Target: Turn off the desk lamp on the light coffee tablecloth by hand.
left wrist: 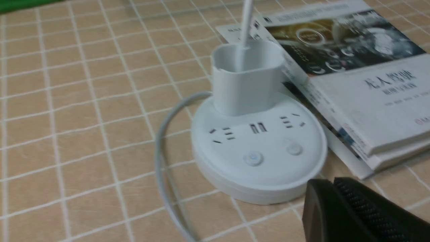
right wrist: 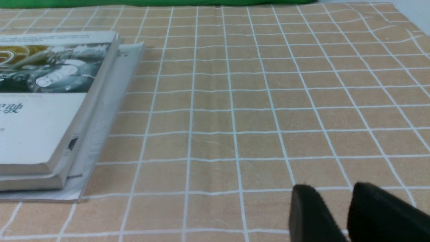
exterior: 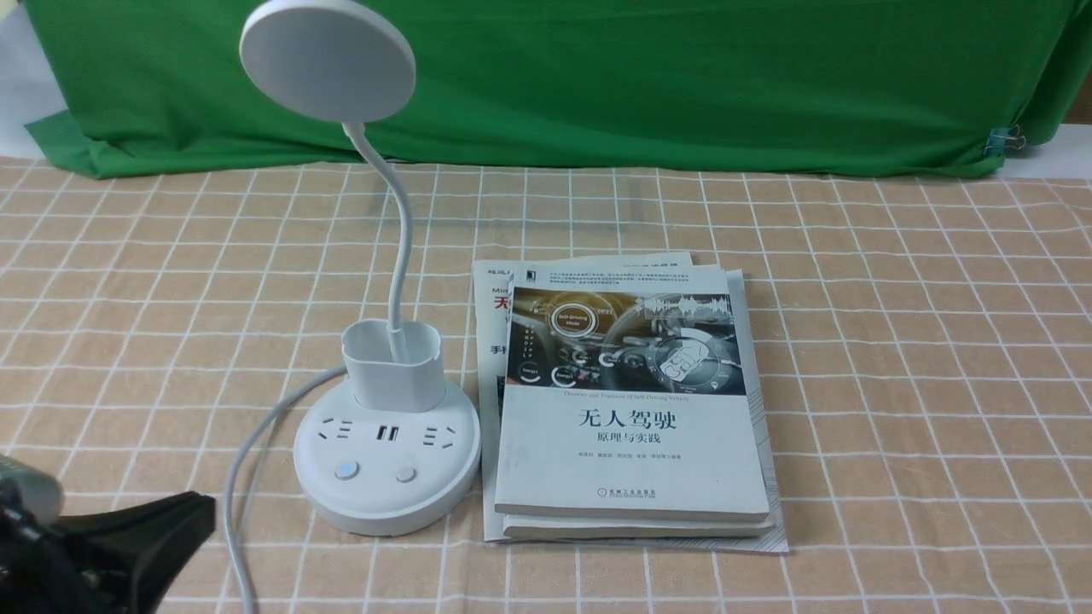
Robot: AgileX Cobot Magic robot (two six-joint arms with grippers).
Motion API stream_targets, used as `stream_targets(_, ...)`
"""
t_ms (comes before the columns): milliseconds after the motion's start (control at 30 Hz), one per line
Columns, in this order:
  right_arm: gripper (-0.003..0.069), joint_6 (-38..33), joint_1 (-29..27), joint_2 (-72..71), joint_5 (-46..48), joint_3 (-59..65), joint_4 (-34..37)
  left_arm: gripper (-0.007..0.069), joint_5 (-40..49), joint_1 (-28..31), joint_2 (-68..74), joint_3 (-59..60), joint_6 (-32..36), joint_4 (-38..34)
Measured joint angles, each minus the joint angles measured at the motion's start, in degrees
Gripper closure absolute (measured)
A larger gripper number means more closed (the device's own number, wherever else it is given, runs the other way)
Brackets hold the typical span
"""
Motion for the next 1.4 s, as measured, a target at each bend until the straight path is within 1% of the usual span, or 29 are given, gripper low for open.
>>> stream_targets(33, 0.0416, 0.0, 0.0, 0.0, 0.0, 0.0, 0.0, 0.0608, 0.0, 1.17, -1.85, 0.57, 0.12, 0.11)
stream_targets(233, 0.0416, 0.0, 0.0, 0.0, 0.0, 0.0, 0.0, 0.0608, 0.48, 13.62, -16.67, 8.5, 0.34, -1.07)
stream_targets(333, 0.0416, 0.0, 0.0, 0.0, 0.0, 0.0, 0.0, 0.0608, 2.23, 17.14, -22.48, 11.76, 0.34, -2.49)
stream_targets(433, 0.0416, 0.0, 0.0, 0.0, 0.0, 0.0, 0.0, 0.0608, 3.67, 19.0, -25.96, 12.51, 0.34, -3.11)
stream_targets(600, 0.0416, 0.0, 0.0, 0.0, 0.0, 0.0, 0.0, 0.0608, 6.38, 19.62, -26.66, 12.63, 0.14, -3.69)
stream_targets(967, 0.0416, 0.0, 0.0, 0.0, 0.0, 0.0, -0.04, 0.0608, 6.63, 19.68, -26.66, 12.63, 0.14, -2.21)
stream_targets(1400, 0.0416, 0.0, 0.0, 0.0, 0.0, 0.0, -0.04, 0.0608, 6.65, 19.68, -26.66, 12.63, 0.14, -2.15)
